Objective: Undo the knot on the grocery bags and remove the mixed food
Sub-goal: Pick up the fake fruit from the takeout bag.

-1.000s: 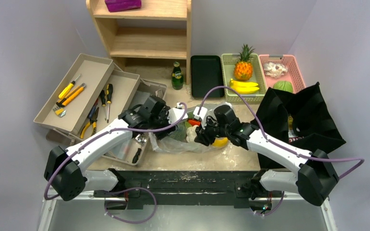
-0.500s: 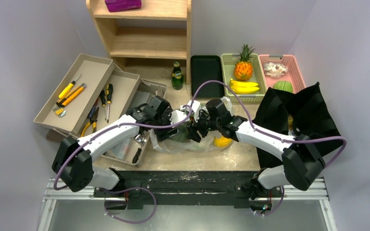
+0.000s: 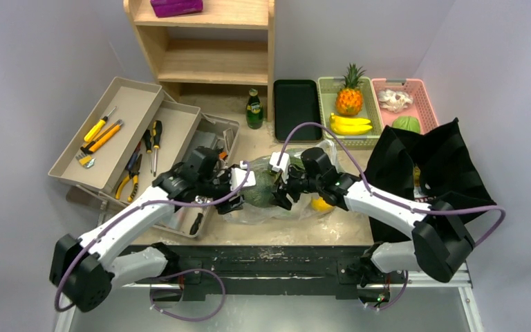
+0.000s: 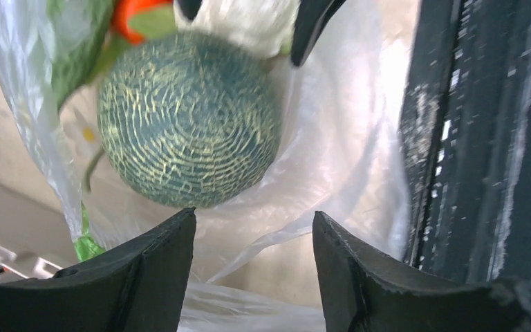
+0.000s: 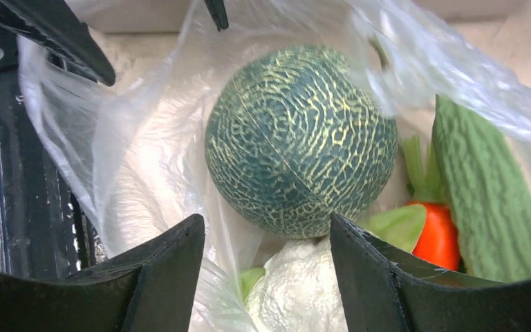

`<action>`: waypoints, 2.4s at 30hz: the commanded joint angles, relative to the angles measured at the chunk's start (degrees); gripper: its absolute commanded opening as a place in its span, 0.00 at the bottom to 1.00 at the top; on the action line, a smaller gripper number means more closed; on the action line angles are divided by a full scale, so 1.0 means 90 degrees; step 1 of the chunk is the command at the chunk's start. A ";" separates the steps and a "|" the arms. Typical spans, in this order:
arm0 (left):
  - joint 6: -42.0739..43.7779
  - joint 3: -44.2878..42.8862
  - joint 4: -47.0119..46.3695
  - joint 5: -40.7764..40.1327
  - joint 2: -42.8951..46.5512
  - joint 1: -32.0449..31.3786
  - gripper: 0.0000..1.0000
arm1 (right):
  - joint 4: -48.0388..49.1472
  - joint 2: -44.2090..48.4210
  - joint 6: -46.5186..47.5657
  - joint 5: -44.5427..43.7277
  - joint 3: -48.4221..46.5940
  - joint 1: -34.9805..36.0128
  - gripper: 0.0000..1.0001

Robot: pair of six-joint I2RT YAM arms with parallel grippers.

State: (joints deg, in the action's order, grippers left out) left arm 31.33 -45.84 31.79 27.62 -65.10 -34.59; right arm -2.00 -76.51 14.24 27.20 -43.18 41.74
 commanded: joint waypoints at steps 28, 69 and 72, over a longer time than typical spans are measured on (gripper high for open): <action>-0.0531 -0.2818 -0.0594 -0.1290 -0.2643 -0.0999 0.52 | -0.0258 0.0872 -0.1517 -0.1087 0.0044 -0.0698 0.00; 0.2495 -0.0406 0.1399 0.0351 0.0072 -0.1716 0.25 | -0.0357 -0.0005 -0.1435 -0.0268 -0.0677 -0.0743 0.32; 0.2103 -0.0536 0.1419 0.0125 0.0000 -0.1756 0.28 | -0.0469 0.0080 -0.1363 0.0384 -0.0824 -0.0702 0.38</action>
State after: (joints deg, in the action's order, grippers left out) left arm 52.12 -50.70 40.03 26.63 -64.69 -49.65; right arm -5.98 -76.55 0.56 23.79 -46.70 35.05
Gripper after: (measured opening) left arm 0.256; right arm 0.347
